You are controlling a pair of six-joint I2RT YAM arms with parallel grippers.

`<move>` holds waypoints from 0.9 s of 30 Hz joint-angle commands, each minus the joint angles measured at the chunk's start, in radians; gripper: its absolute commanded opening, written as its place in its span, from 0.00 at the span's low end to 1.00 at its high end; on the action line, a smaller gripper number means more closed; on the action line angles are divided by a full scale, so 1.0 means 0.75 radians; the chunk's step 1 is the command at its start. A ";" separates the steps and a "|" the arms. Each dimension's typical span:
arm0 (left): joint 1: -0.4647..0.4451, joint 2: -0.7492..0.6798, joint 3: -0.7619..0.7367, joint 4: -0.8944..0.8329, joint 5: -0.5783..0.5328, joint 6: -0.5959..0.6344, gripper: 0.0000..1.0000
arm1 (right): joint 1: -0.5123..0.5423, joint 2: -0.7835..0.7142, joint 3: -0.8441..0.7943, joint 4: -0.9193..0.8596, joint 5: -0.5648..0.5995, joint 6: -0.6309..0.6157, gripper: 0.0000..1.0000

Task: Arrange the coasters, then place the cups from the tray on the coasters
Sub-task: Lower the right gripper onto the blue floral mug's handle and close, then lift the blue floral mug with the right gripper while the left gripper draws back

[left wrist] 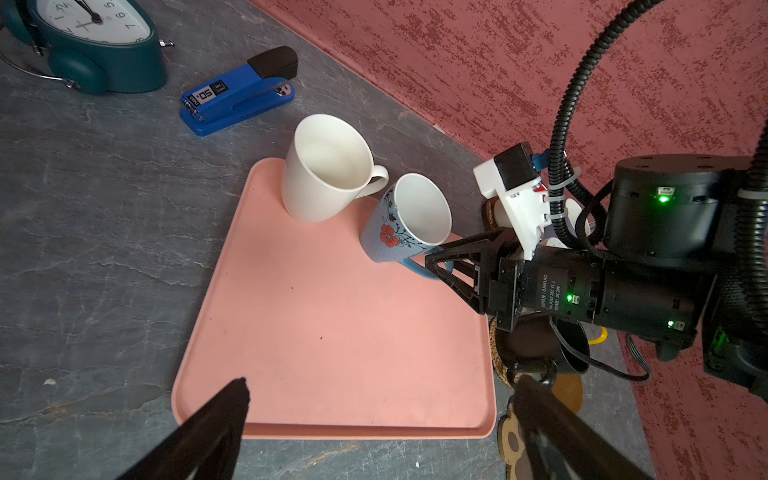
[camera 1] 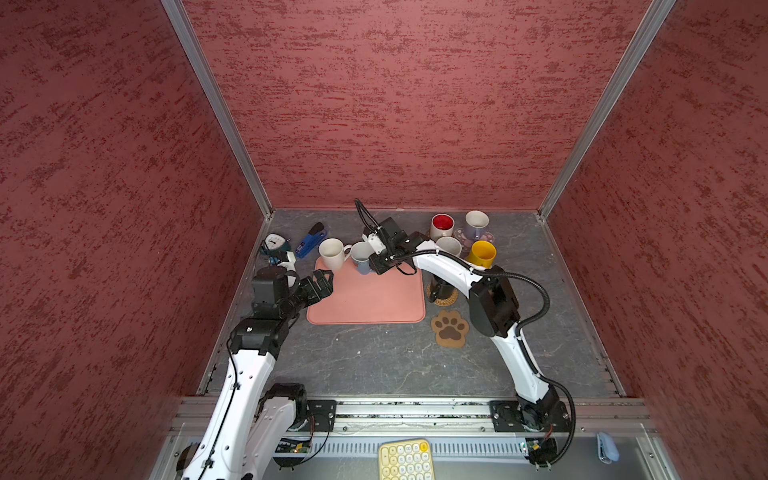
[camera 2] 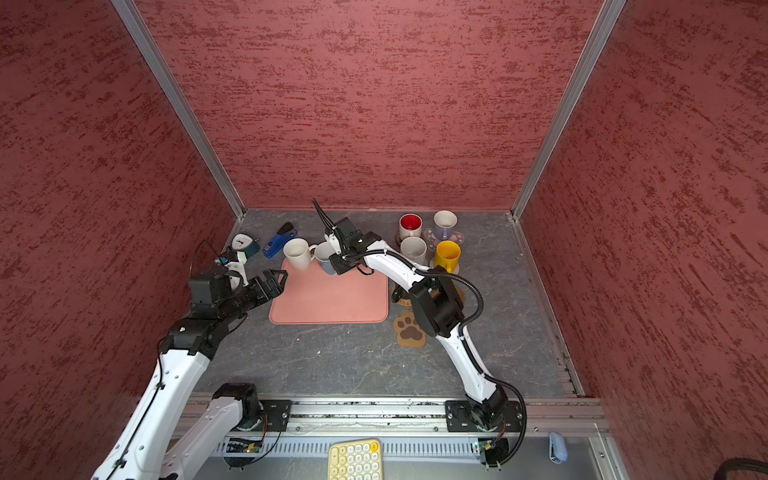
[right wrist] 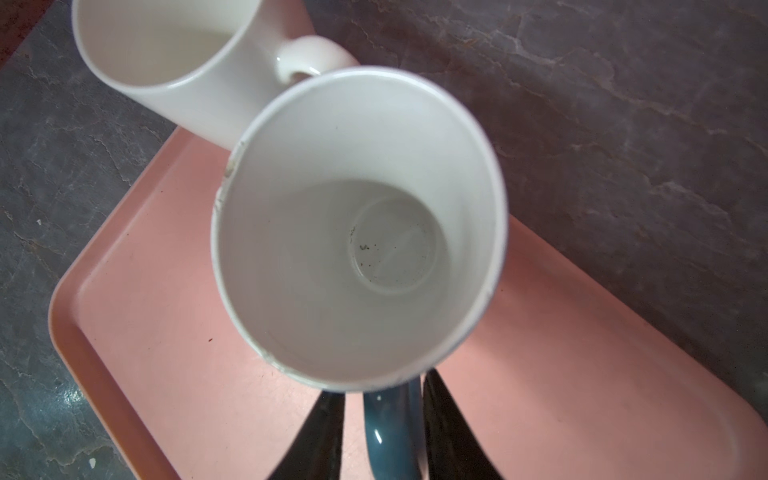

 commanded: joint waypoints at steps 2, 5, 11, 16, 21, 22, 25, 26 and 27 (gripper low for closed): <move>0.011 -0.038 0.038 -0.038 0.015 0.021 0.99 | 0.016 -0.003 0.009 -0.006 0.013 -0.033 0.21; 0.011 -0.057 0.038 -0.056 0.008 0.025 1.00 | 0.022 -0.010 -0.009 0.007 0.029 -0.031 0.12; 0.010 -0.067 0.056 -0.075 0.001 0.034 1.00 | 0.031 -0.054 -0.031 0.030 0.050 -0.024 0.00; 0.011 -0.053 0.071 -0.072 0.000 0.047 1.00 | 0.040 -0.129 -0.059 0.047 0.056 -0.016 0.00; 0.008 -0.019 0.079 -0.042 0.025 0.041 1.00 | 0.039 -0.229 -0.118 0.053 0.062 0.012 0.00; 0.006 -0.010 0.076 -0.031 0.032 0.035 1.00 | 0.040 -0.256 -0.146 0.061 0.066 0.016 0.00; -0.015 0.026 0.075 0.012 0.036 0.023 1.00 | 0.040 -0.342 -0.235 0.095 0.076 0.033 0.00; -0.027 0.039 0.075 0.021 0.031 0.022 1.00 | 0.039 -0.367 -0.262 0.105 0.078 0.038 0.00; -0.041 0.056 0.080 0.031 0.020 0.020 1.00 | 0.040 -0.394 -0.291 0.114 0.080 0.043 0.00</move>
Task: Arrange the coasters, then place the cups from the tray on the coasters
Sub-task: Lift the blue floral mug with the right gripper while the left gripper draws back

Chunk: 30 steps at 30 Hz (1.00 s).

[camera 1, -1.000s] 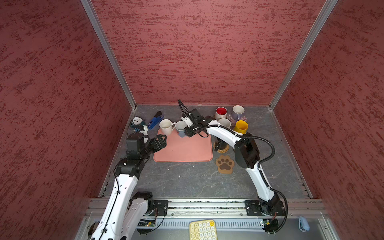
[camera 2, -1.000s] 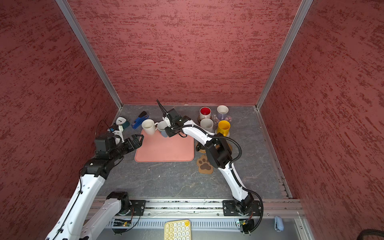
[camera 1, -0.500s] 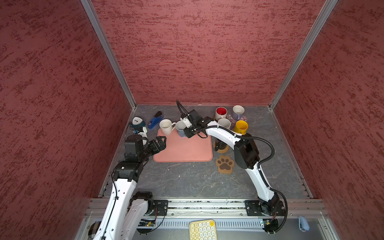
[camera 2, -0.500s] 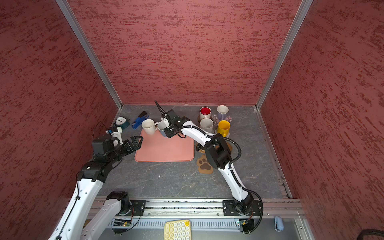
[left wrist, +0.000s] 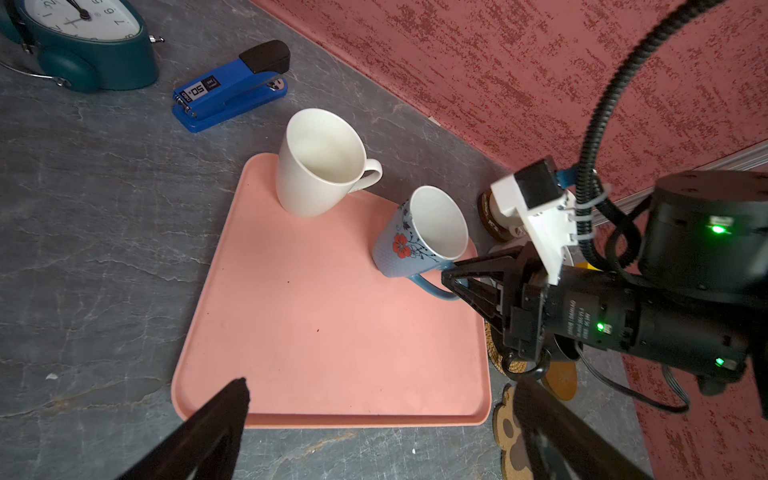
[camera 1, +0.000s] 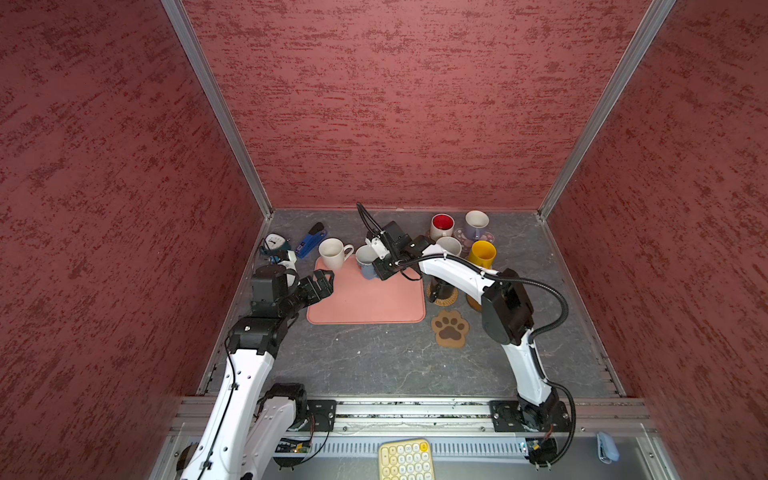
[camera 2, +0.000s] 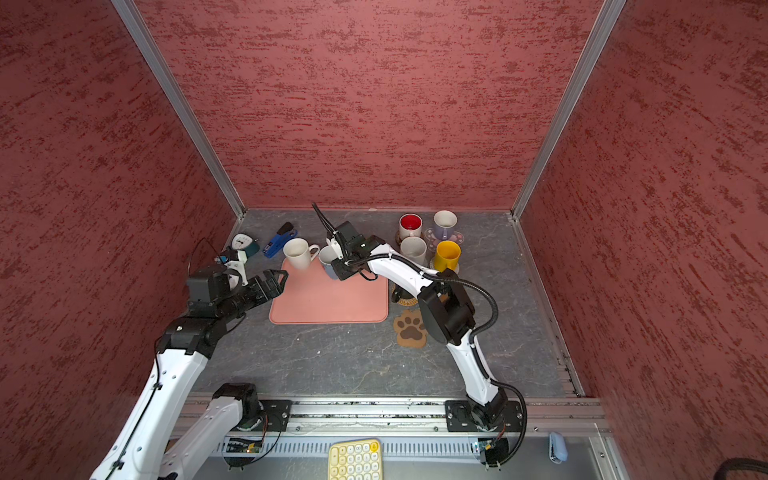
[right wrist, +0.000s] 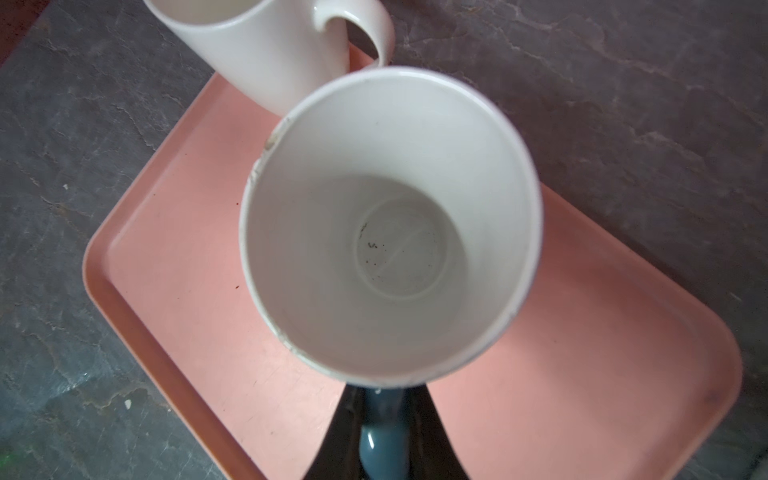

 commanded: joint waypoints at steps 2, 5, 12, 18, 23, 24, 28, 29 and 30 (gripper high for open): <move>-0.069 0.052 0.038 0.082 -0.024 -0.001 1.00 | 0.009 -0.195 -0.076 0.117 0.040 0.022 0.00; -0.151 0.091 0.042 0.120 -0.080 -0.004 1.00 | 0.008 -0.278 -0.168 0.140 0.055 0.046 0.00; -0.325 0.238 0.121 0.191 -0.176 0.022 1.00 | 0.007 -0.575 -0.391 0.139 0.160 0.104 0.00; -0.444 0.439 0.272 0.170 -0.214 0.027 1.00 | -0.007 -0.815 -0.546 0.023 0.280 0.236 0.00; -0.537 0.577 0.331 0.234 -0.275 0.040 1.00 | -0.055 -1.047 -0.690 -0.084 0.364 0.350 0.00; -0.542 0.608 0.347 0.233 -0.267 0.034 1.00 | -0.071 -1.097 -0.724 -0.107 0.380 0.372 0.00; -0.561 0.679 0.365 0.265 -0.267 0.023 1.00 | -0.153 -1.272 -0.865 -0.180 0.416 0.462 0.00; -0.564 0.693 0.364 0.276 -0.264 0.021 1.00 | -0.180 -1.322 -0.909 -0.186 0.419 0.481 0.00; -0.568 0.706 0.364 0.287 -0.263 0.020 1.00 | -0.210 -1.367 -0.954 -0.196 0.430 0.497 0.00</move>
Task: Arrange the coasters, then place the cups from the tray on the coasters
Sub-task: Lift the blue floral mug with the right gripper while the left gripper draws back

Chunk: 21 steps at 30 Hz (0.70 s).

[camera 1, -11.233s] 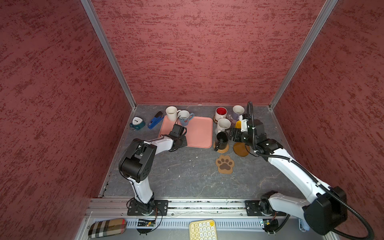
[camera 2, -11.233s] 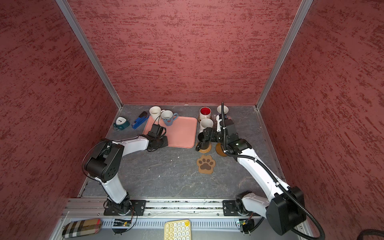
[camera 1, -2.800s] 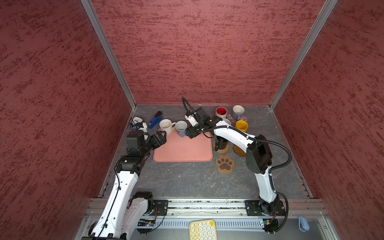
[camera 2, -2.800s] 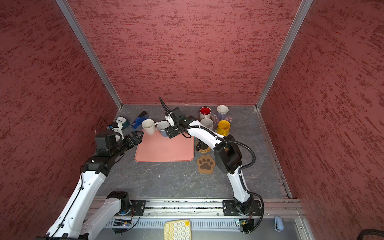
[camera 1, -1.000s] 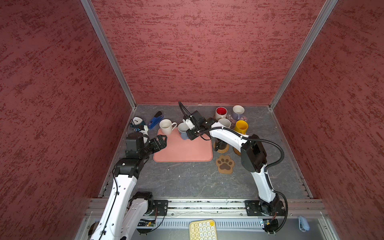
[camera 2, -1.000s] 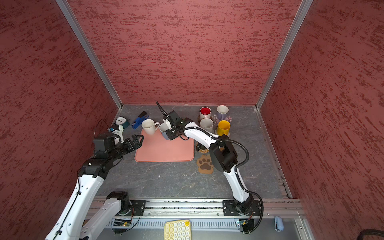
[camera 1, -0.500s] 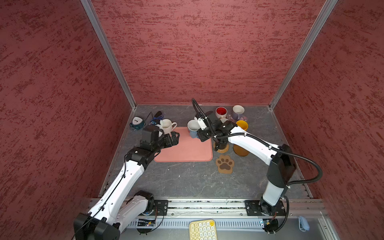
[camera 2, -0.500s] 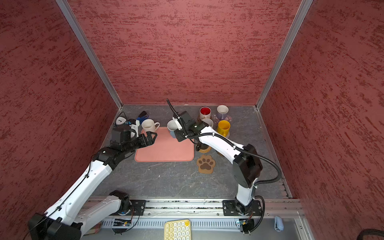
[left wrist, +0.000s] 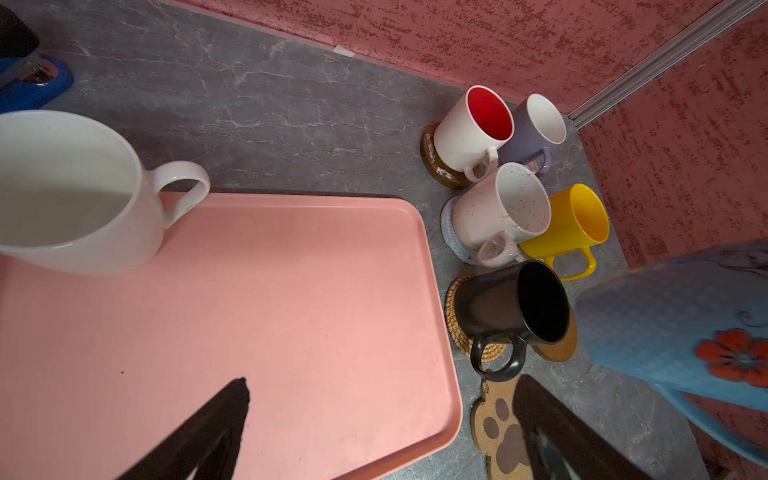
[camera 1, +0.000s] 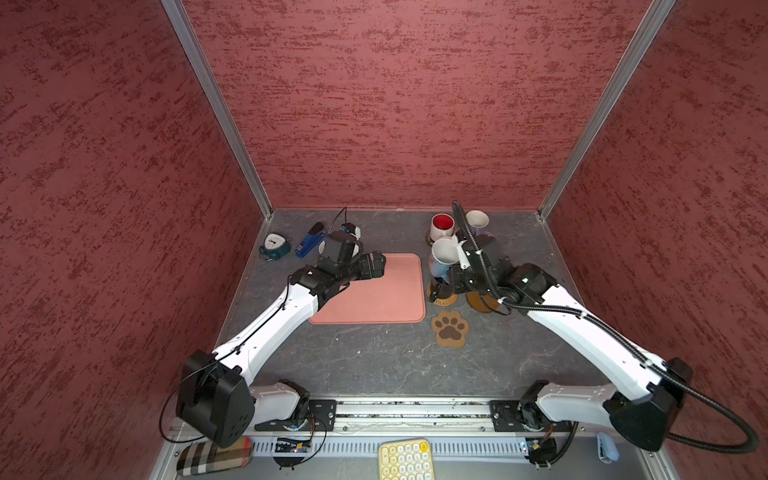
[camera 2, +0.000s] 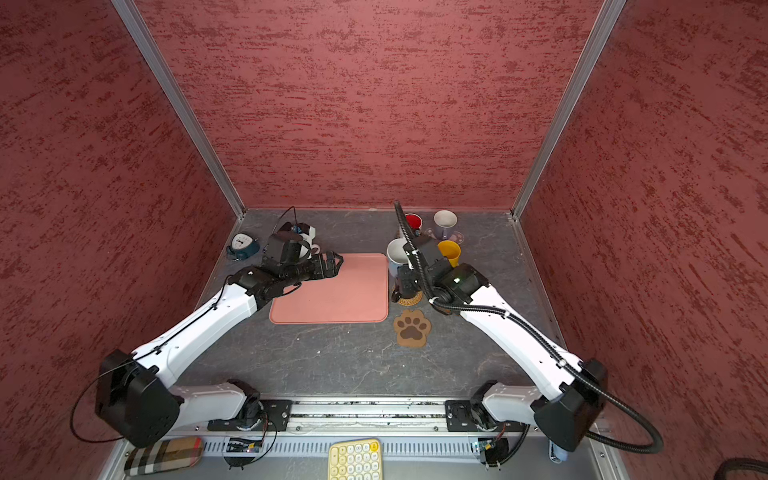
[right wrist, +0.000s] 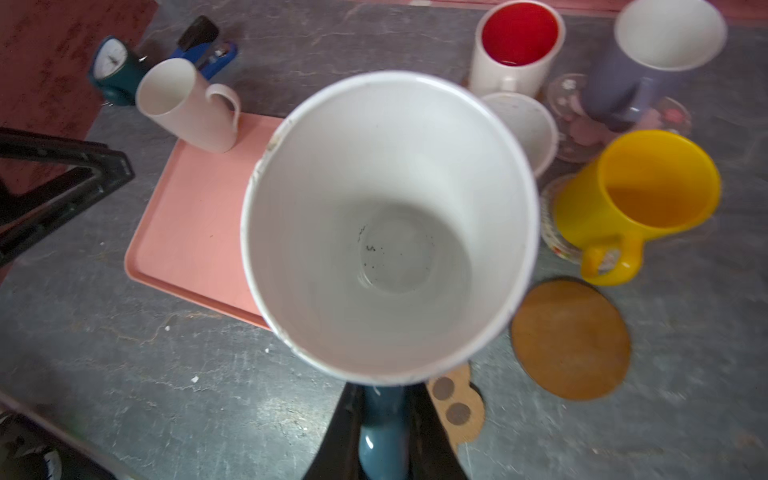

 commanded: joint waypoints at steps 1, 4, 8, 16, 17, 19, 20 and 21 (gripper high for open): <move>-0.022 0.030 0.023 0.058 -0.015 0.005 0.99 | -0.080 -0.140 -0.094 -0.032 0.095 0.110 0.00; -0.033 0.064 0.007 0.086 -0.021 0.005 1.00 | -0.162 -0.218 -0.200 -0.039 0.084 0.135 0.00; -0.039 0.080 -0.025 0.115 -0.024 0.005 1.00 | -0.221 -0.237 -0.303 -0.022 0.113 0.148 0.00; -0.029 0.083 -0.045 0.113 -0.030 0.019 1.00 | -0.301 -0.231 -0.478 0.127 0.169 0.164 0.00; -0.027 0.081 -0.052 0.113 -0.037 0.020 0.99 | -0.307 -0.227 -0.491 0.145 0.175 0.164 0.00; -0.020 0.082 -0.058 0.117 -0.039 0.022 1.00 | -0.316 -0.217 -0.514 0.179 0.169 0.161 0.00; -0.016 0.081 -0.062 0.120 -0.035 0.022 0.99 | -0.319 -0.210 -0.521 0.199 0.167 0.159 0.00; -0.013 0.080 -0.064 0.119 -0.035 0.022 1.00 | -0.321 -0.204 -0.528 0.213 0.164 0.158 0.00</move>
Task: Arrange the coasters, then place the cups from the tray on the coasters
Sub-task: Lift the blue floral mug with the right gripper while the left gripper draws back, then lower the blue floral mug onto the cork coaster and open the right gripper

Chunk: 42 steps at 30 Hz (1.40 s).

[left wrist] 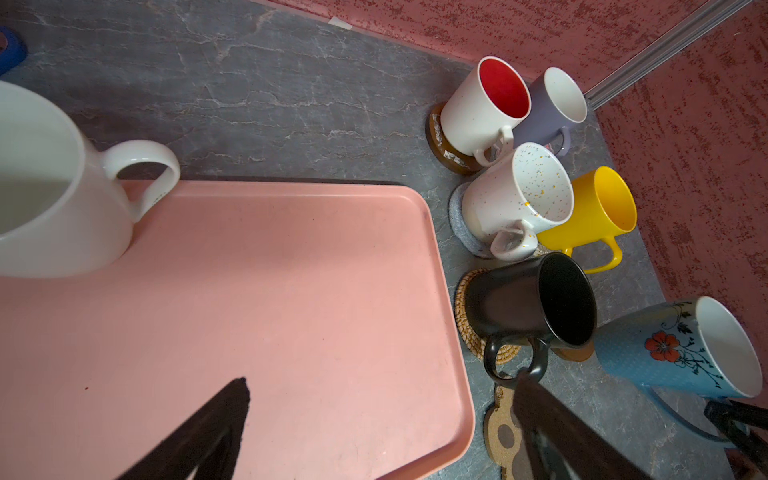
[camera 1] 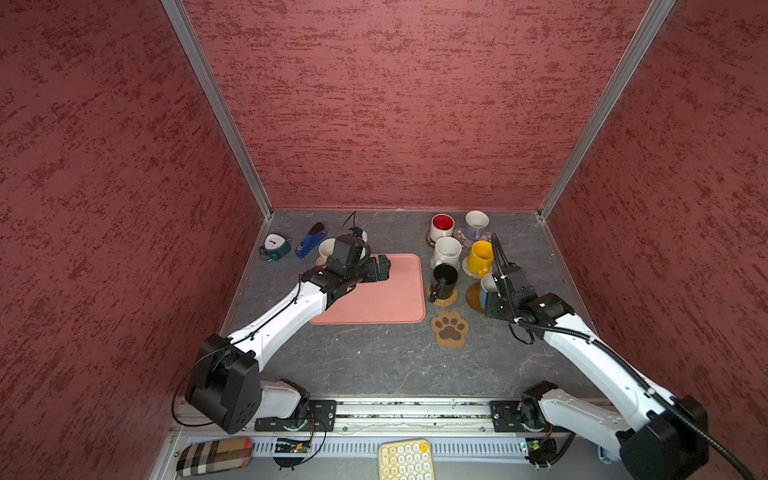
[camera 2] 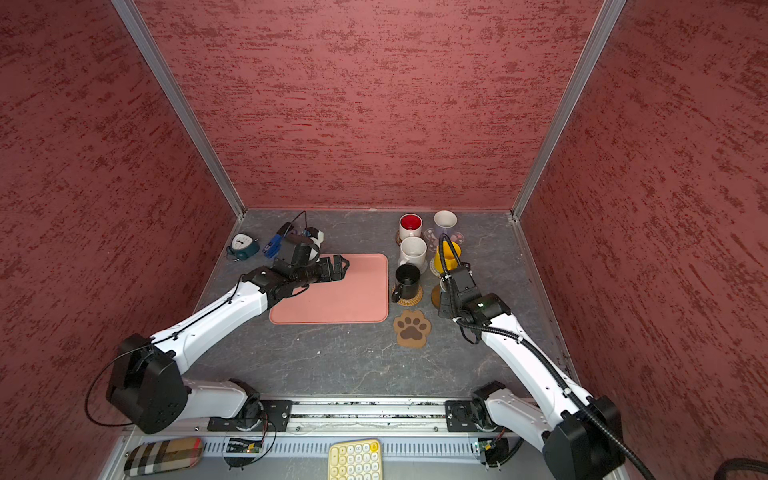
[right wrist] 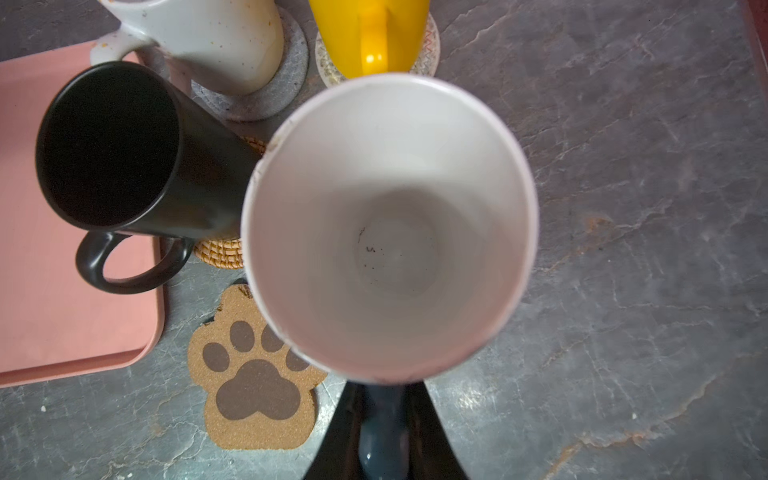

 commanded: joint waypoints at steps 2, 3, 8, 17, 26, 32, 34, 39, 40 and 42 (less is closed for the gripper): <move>0.017 0.005 -0.024 0.031 -0.022 0.021 1.00 | -0.020 0.018 -0.013 0.204 0.059 0.018 0.00; 0.016 0.003 -0.026 0.033 -0.022 0.021 1.00 | -0.022 0.025 -0.019 0.217 0.056 0.016 0.00; 0.020 0.001 -0.039 0.037 -0.033 0.019 1.00 | -0.037 0.060 -0.046 0.274 0.051 0.007 0.00; 0.033 -0.007 -0.038 0.025 -0.036 0.015 0.99 | -0.054 0.082 -0.106 0.381 0.043 -0.022 0.00; 0.033 -0.015 -0.048 0.022 -0.042 0.016 0.99 | -0.062 0.101 -0.145 0.427 0.038 -0.026 0.00; 0.036 -0.007 -0.057 0.038 -0.036 0.005 1.00 | -0.064 0.105 -0.158 0.439 0.029 -0.029 0.14; 0.035 -0.007 -0.057 0.039 -0.035 0.001 0.99 | -0.064 0.099 -0.167 0.442 0.024 -0.026 0.20; 0.037 -0.015 -0.056 0.037 -0.034 0.003 0.99 | -0.065 0.095 -0.178 0.445 0.017 -0.021 0.33; 0.039 -0.017 -0.059 0.038 -0.035 0.003 0.99 | -0.064 0.097 -0.179 0.444 0.016 -0.022 0.35; 0.037 -0.022 -0.065 0.039 -0.032 0.003 0.99 | -0.064 0.097 -0.179 0.444 0.012 -0.021 0.40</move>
